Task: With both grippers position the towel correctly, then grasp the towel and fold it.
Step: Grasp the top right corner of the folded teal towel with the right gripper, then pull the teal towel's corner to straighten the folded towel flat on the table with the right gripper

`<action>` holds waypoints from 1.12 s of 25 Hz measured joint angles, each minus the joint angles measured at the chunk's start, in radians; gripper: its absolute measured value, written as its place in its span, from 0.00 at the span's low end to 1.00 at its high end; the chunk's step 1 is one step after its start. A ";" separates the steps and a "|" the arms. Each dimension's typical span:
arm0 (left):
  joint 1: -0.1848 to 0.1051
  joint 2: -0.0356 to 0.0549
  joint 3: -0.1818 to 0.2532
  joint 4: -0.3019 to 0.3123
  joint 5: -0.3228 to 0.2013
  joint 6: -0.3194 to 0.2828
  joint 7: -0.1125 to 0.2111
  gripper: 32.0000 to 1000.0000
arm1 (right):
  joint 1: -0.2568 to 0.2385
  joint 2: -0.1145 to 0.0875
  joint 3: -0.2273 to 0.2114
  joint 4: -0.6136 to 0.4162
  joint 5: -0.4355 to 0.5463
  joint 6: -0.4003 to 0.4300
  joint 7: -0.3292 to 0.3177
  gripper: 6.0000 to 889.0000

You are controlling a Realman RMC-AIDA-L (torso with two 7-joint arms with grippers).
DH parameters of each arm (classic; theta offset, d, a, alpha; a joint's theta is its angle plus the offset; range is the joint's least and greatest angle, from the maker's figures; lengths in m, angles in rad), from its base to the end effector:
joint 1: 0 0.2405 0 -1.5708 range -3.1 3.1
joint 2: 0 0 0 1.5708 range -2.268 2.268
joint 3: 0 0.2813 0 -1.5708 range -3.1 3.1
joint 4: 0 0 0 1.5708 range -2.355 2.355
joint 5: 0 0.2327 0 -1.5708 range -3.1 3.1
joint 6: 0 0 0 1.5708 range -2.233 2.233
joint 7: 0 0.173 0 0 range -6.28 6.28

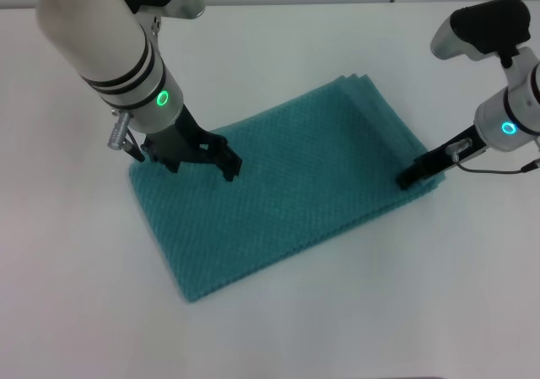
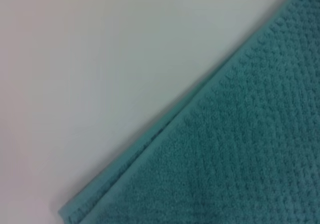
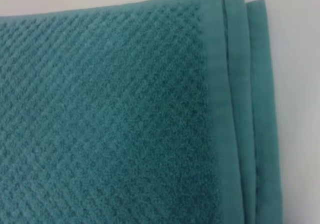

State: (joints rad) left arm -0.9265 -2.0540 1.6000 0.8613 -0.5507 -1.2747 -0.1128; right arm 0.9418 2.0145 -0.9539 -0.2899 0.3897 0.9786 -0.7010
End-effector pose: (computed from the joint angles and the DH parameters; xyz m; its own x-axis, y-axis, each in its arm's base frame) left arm -0.1832 0.4443 -0.1054 0.3644 0.9309 -0.0240 0.7500 -0.3087 -0.5850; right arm 0.3176 0.4442 -0.0895 0.4749 -0.8757 0.0875 -0.7349 -0.4493 -0.5079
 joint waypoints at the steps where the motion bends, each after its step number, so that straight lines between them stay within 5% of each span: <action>1: 0.000 0.0000 0.000 0.000 0.000 0.000 0.000 0.91 | 0.000 0.000 -0.003 0.000 0.000 0.000 0.000 0.88; 10: 0.000 0.0000 0.000 -0.002 0.000 0.000 0.006 0.91 | 0.005 0.002 -0.023 -0.001 0.000 0.009 -0.006 0.44; 28: 0.006 -0.0015 0.000 0.000 -0.003 0.002 0.009 0.91 | 0.009 0.006 -0.023 -0.012 0.006 0.081 -0.045 0.16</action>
State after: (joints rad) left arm -0.9210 -2.0555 1.5999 0.8608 -0.5538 -1.2731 -0.1042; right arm 0.9513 2.0208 -0.9772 -0.3014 0.3960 1.0600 -0.7458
